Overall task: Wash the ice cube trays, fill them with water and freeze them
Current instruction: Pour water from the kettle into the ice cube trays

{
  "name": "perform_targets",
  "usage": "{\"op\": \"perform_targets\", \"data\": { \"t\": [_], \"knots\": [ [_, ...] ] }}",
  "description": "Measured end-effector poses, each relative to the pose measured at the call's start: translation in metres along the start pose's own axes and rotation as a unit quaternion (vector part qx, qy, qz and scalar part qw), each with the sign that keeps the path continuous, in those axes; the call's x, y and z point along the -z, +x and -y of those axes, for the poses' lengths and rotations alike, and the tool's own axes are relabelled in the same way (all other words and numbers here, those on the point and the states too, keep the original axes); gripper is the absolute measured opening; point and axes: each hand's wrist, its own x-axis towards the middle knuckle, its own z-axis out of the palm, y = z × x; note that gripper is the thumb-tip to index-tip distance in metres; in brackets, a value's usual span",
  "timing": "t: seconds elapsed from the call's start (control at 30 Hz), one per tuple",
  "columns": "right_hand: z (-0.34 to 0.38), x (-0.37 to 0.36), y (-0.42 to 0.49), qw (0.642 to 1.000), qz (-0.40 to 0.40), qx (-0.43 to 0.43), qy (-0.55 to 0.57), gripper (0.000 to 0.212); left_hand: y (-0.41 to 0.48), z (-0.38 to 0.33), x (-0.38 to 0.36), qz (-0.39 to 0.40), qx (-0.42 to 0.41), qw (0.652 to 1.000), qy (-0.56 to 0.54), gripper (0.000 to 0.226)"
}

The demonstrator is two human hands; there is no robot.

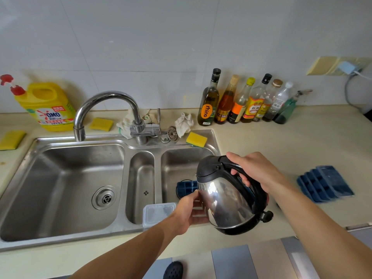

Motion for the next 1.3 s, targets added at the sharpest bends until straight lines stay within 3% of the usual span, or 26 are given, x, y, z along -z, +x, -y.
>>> {"op": "perform_targets", "data": {
  "t": [1.3],
  "knots": [
    [-0.009,0.030,0.003,1.000,-0.023,-0.017,-0.005,0.062,0.005,-0.007,-0.029,0.027,0.015,1.000,0.002,0.035]
  ]
}}
